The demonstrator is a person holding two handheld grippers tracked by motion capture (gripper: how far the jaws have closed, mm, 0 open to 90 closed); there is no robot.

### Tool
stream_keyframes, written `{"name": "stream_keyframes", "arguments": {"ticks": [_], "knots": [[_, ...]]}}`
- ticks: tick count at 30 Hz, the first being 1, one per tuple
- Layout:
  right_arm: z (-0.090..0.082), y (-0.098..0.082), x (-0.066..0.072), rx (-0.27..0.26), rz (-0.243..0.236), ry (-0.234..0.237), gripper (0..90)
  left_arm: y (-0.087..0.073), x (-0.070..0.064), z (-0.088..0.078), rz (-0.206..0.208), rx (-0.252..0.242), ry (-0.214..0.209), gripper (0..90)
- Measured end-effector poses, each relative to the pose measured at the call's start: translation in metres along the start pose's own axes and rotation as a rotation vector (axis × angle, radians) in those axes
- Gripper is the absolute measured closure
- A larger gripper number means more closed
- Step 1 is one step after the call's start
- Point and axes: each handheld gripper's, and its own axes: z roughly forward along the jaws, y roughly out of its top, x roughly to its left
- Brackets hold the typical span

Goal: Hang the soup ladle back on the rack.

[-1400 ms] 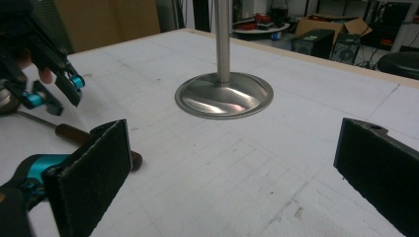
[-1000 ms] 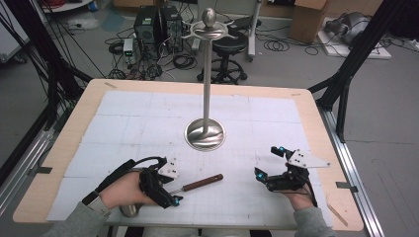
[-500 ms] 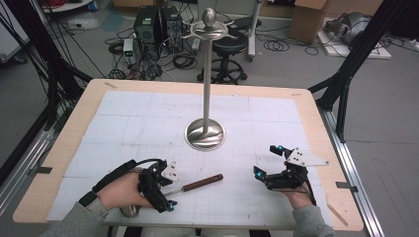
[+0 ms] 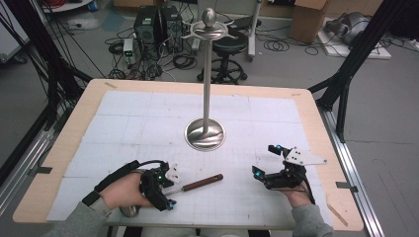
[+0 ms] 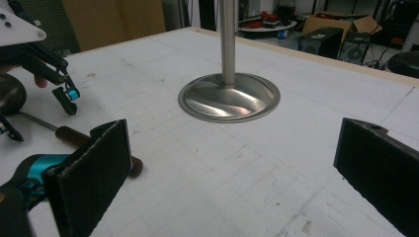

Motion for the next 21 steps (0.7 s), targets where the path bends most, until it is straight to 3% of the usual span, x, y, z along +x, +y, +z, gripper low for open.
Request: {"name": "stream_keyframes", "arguments": {"ticks": [7,14,21], "knots": [[0.0003,0.0000,0.0002,-0.002,-0.006,0.001,0.3,0.0015,0.0000,-0.0018,-0.005,0.017,-0.006,38.5],[0.0017,-0.0005,0.0004,0.007,-0.011,0.008,0.3,0.0053,0.0064,-0.0027,-0.050,0.040,-0.003,52.4],[0.0010,-0.0004,0.0012,0.010,-0.002,0.009,0.3,0.0087,0.0033,-0.0030,-0.035,0.068,0.005,59.9]]}}
